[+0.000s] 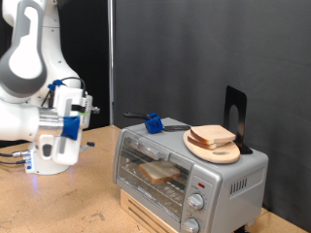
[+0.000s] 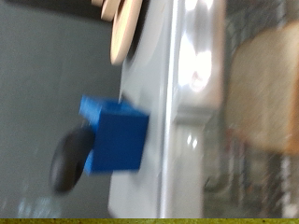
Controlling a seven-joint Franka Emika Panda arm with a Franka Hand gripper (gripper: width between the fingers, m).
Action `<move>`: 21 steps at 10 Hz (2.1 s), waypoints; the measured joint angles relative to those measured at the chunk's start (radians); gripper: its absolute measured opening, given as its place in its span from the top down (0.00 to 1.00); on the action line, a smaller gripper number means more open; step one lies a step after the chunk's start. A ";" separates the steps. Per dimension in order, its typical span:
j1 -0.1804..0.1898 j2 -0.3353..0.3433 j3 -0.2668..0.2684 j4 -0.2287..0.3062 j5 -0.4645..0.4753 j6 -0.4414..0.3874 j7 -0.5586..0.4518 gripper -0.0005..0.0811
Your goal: Make a piece of toast with the oven
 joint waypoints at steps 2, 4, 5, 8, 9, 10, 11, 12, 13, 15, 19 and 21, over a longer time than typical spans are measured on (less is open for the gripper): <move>-0.007 0.004 -0.002 0.010 0.000 0.000 0.006 0.00; -0.007 0.050 -0.005 0.048 -0.053 -0.114 -0.012 0.00; -0.007 0.100 -0.002 0.085 -0.059 -0.124 -0.023 0.00; 0.006 0.215 0.023 0.143 0.054 0.045 -0.069 0.00; 0.012 0.243 0.034 0.161 0.096 0.101 -0.075 0.00; 0.019 0.274 0.043 0.184 0.128 0.142 -0.083 0.00; 0.025 0.308 0.052 0.212 0.153 0.174 -0.088 0.00; 0.035 0.338 0.064 0.234 0.210 0.248 -0.110 0.00; 0.050 0.356 0.070 0.245 0.247 0.302 -0.130 0.00; 0.049 0.357 0.068 0.248 0.204 0.273 -0.090 0.00; 0.110 0.452 0.089 0.387 0.088 0.257 0.110 0.00; 0.133 0.527 0.105 0.468 0.118 0.291 0.094 0.00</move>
